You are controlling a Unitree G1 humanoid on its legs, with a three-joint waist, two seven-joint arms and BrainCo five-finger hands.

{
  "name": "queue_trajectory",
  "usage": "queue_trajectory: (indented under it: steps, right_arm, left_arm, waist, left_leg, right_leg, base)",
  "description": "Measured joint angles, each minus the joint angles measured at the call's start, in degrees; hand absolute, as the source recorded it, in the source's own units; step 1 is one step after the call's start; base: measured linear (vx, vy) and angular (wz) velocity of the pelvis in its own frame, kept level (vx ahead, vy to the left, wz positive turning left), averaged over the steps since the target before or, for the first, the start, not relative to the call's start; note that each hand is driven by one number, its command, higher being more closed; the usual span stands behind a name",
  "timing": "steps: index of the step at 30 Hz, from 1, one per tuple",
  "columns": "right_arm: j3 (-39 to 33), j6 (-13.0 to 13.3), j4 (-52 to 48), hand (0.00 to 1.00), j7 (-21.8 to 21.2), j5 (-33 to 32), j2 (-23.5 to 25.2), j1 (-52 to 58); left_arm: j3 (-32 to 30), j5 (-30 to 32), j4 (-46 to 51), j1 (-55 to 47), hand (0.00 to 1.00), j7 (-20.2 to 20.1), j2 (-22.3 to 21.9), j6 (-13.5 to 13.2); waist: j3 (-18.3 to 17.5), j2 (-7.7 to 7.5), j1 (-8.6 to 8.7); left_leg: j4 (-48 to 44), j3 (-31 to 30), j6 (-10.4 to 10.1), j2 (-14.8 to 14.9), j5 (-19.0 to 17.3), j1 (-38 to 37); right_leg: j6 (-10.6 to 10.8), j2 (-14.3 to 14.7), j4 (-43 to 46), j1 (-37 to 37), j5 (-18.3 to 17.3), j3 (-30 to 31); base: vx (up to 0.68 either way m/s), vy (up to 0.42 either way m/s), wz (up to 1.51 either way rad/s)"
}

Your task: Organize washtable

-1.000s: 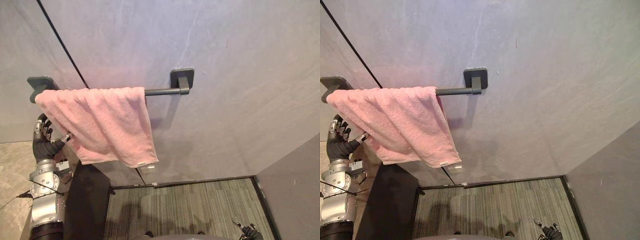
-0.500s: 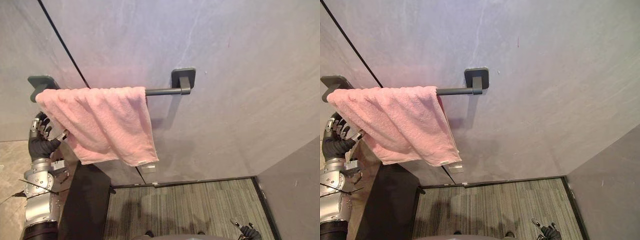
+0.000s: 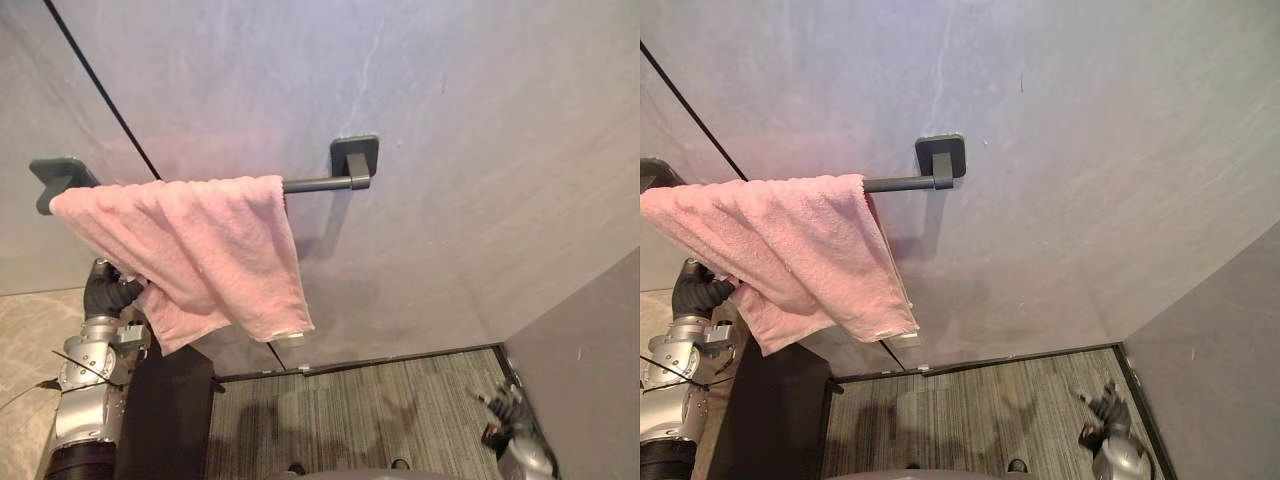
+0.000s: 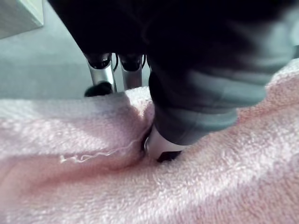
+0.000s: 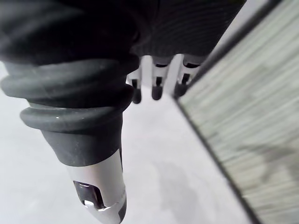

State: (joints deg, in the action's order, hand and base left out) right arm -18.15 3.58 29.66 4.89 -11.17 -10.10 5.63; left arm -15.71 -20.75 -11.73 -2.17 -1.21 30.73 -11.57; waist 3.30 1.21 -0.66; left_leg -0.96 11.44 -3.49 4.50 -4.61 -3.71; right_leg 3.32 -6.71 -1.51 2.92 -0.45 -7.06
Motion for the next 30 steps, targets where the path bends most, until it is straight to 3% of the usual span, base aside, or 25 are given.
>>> queue_trajectory:
  steps: [5, 11, 13, 22, 30]
  right_arm:
    - [4.8, 1.1, -17.3, 0.0, -2.0, -0.9, -4.0, -3.4]
    - [13.0, 3.5, -31.5, 0.0, -7.8, -8.5, -13.8, -9.9]
    - [16.5, 5.1, -33.0, 0.0, -9.9, -10.3, -16.9, -13.2]
    - [24.0, 4.8, -30.2, 0.0, -11.3, -18.1, -22.6, -18.5]
    - [38.1, 3.7, -25.8, 0.0, -12.5, -21.8, -26.9, -30.9]
  left_arm:
    - [0.3, 0.4, 0.7, -0.1, 1.0, 0.0, 0.0, 0.0]
    - [0.3, 0.6, 3.2, -0.1, 1.0, -0.6, 0.0, 0.1]
    - [0.3, 0.6, 3.2, -0.1, 1.0, -1.3, 0.0, 0.1]
    - [0.7, -0.1, 3.1, 1.2, 1.0, -1.3, 0.0, 0.0]
    - [3.5, -1.5, 1.9, 3.3, 1.0, -1.2, 2.0, -0.1]
  waist:
    - [0.4, -0.51, -0.08]
    - [1.1, -1.38, -0.18]
    - [1.1, -1.47, -0.16]
    - [1.6, -1.73, 0.17]
    - [1.6, -1.72, -0.44]
  left_leg:
    - [-0.4, 0.4, 0.0, 0.2, 0.0, -0.1]
    - [-0.8, 0.5, 0.0, 0.5, 0.0, -0.2]
    - [-0.8, 0.6, 0.0, 0.5, 0.0, -0.1]
    - [-0.8, 0.5, 0.0, 0.7, 0.0, 0.6]
    - [-1.1, -0.2, -0.5, 1.2, 0.4, 1.9]
  right_leg:
    - [0.6, 0.1, 0.0, -0.1, 0.3, 1.2]
    - [0.6, 0.3, 0.4, -0.1, 0.4, 1.6]
    - [0.6, 0.4, 0.4, -0.2, 0.4, 1.8]
    - [0.5, 0.6, 0.2, -0.6, 0.6, 2.4]
    - [0.2, 1.1, -0.3, -1.2, 1.4, 2.0]
  base:
    - [-0.06, -0.004, -0.07]
    - [-0.04, -0.01, -0.02]
    - [0.0, 0.0, 0.0]
    - [-0.03, -0.003, -0.03]
    - [-0.02, -0.008, 0.03]
